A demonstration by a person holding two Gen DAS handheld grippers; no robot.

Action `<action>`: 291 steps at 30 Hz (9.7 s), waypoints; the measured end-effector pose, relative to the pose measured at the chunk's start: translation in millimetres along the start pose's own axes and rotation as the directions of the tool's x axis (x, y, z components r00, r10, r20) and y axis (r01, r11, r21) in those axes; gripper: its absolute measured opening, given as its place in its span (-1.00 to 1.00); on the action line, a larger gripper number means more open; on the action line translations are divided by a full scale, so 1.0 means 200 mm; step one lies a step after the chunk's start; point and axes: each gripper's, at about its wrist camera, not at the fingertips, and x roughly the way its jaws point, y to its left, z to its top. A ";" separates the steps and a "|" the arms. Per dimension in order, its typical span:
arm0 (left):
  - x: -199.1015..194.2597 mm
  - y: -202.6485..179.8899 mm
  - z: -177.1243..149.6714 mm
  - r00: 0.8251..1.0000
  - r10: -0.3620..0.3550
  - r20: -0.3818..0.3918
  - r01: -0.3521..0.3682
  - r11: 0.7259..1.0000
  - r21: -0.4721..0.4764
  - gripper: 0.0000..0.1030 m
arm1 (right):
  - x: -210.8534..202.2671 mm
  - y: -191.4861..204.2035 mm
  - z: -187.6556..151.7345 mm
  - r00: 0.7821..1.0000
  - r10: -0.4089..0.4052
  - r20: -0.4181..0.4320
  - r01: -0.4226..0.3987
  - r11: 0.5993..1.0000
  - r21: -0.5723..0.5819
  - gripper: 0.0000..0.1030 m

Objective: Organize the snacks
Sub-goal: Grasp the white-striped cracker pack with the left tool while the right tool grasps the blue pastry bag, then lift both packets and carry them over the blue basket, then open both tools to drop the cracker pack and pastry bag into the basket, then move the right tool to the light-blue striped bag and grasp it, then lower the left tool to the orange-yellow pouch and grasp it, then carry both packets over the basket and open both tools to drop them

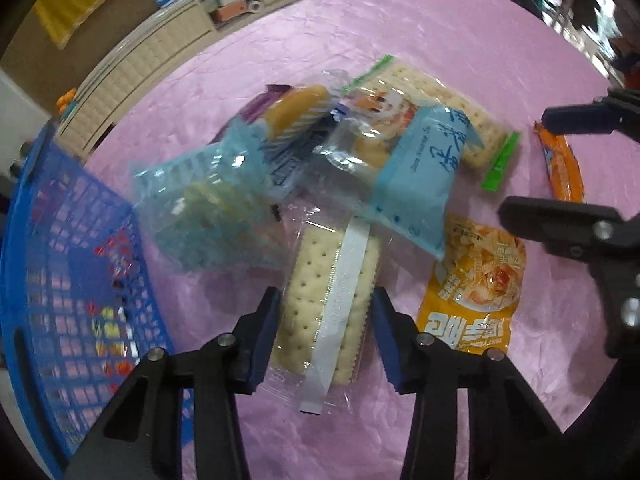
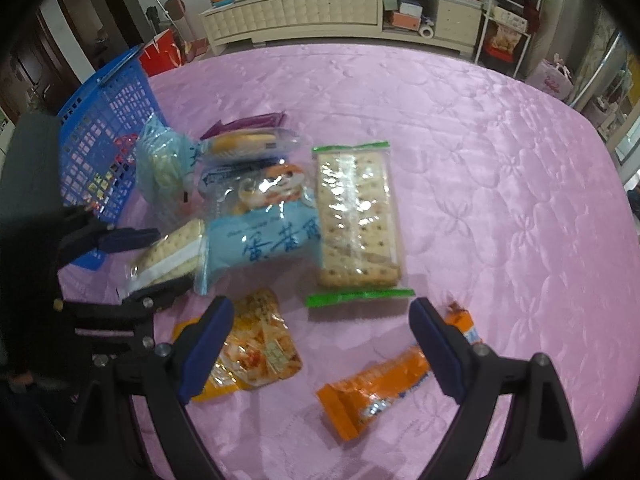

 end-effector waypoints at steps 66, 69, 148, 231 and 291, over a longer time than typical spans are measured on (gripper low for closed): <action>-1.14 0.65 -0.50 0.929 0.103 0.355 0.016 0.948 -0.319 -0.16 | -0.59 0.77 0.28 0.974 0.092 0.207 -0.046 0.975 -0.218 0.38; -1.15 0.74 -0.51 0.930 0.132 0.344 -0.014 0.946 -0.323 -0.16 | -0.57 0.82 0.35 0.971 0.113 0.211 -0.065 0.973 -0.222 0.38; -1.10 0.73 -0.21 0.935 0.088 0.343 -0.001 0.969 -0.246 0.49 | -0.65 0.68 0.51 0.971 -0.048 0.234 0.108 0.963 -0.248 0.74; -0.49 -0.07 -0.13 0.976 -0.170 0.137 0.153 0.980 0.126 0.55 | -0.42 0.01 -0.16 0.992 -0.092 0.086 0.097 0.994 -0.059 0.18; -0.82 0.38 -0.28 0.927 -0.178 0.329 0.176 0.984 0.034 -0.49 | -0.60 0.35 0.03 0.974 -0.029 0.224 0.046 0.996 -0.071 0.17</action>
